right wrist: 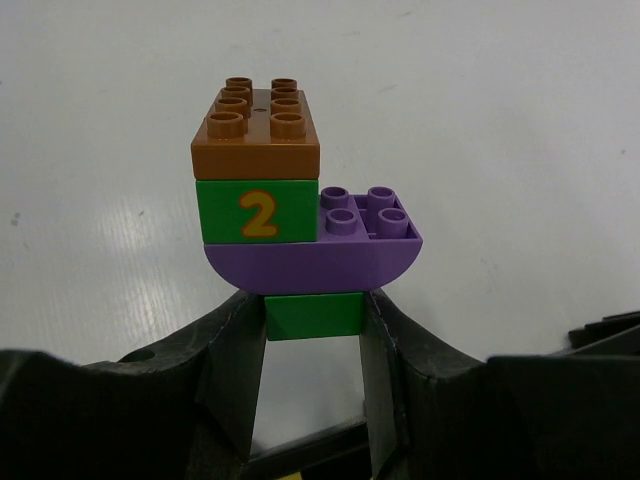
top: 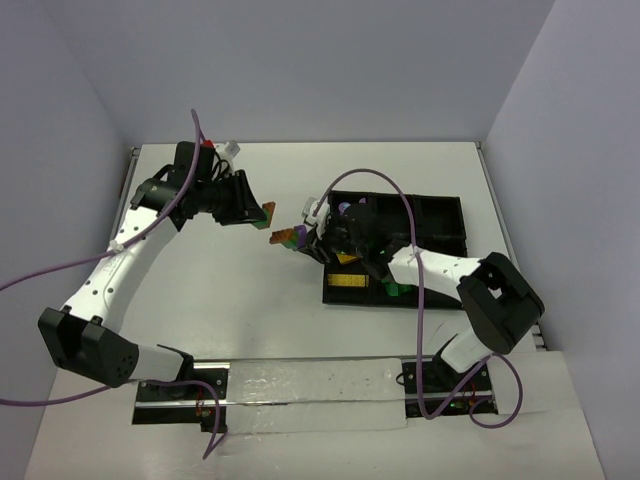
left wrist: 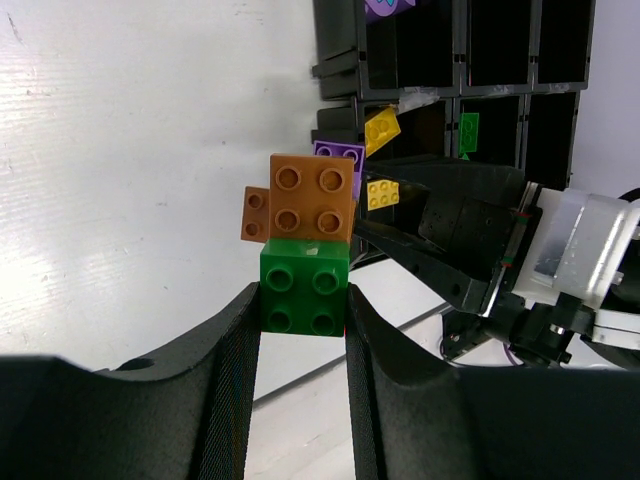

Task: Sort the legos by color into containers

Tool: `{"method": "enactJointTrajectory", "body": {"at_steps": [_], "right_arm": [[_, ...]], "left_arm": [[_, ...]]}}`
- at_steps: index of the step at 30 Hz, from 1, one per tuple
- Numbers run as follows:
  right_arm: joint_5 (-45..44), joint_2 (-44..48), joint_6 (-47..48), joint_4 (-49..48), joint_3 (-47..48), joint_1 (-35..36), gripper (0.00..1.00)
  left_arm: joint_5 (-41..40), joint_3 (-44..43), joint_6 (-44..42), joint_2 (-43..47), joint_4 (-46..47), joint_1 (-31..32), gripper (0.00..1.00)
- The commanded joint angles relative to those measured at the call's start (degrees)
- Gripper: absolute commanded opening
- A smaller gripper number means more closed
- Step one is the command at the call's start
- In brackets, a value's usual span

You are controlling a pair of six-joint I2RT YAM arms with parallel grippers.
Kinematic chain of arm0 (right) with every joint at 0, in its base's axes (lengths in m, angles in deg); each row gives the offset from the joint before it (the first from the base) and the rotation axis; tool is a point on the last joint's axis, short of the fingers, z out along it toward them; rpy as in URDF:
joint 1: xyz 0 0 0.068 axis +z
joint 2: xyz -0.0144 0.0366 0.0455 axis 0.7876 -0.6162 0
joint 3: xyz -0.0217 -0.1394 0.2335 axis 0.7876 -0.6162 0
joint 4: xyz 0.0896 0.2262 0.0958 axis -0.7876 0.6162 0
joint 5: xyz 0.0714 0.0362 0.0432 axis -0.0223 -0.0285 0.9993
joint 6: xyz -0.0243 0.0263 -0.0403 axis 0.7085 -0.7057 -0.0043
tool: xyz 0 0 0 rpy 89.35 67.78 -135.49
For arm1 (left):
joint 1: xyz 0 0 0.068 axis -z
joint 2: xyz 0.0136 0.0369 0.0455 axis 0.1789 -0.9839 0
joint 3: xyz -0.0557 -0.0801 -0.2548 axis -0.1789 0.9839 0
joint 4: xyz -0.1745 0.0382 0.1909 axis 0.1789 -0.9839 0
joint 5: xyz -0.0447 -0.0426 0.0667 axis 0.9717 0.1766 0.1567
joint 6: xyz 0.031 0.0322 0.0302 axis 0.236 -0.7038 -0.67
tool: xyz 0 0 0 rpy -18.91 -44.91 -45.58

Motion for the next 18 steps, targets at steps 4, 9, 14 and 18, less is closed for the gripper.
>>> {"method": "enactJointTrajectory", "body": {"at_steps": [4, 9, 14, 18], "right_arm": [[-1.83, 4.74, -2.03, -4.35, -0.82, 0.40, 0.00], [-1.77, 4.57, -1.59, -2.24, 0.25, 0.40, 0.00], [-1.92, 5.64, -2.56, -2.92, -0.76, 0.48, 0.00], [-3.13, 6.48, -1.88, -0.91, -0.93, 1.00, 0.00]], "left_arm": [[-0.49, -0.39, -0.37, 0.22, 2.20, -0.88, 0.00], [-12.40, -1.49, 0.53, -2.63, 0.54, -1.72, 0.00], [-29.42, 0.25, 4.71, -10.79, 0.79, -2.41, 0.00], [-31.87, 1.99, 7.60, -16.34, 4.13, -3.72, 0.00]]}}
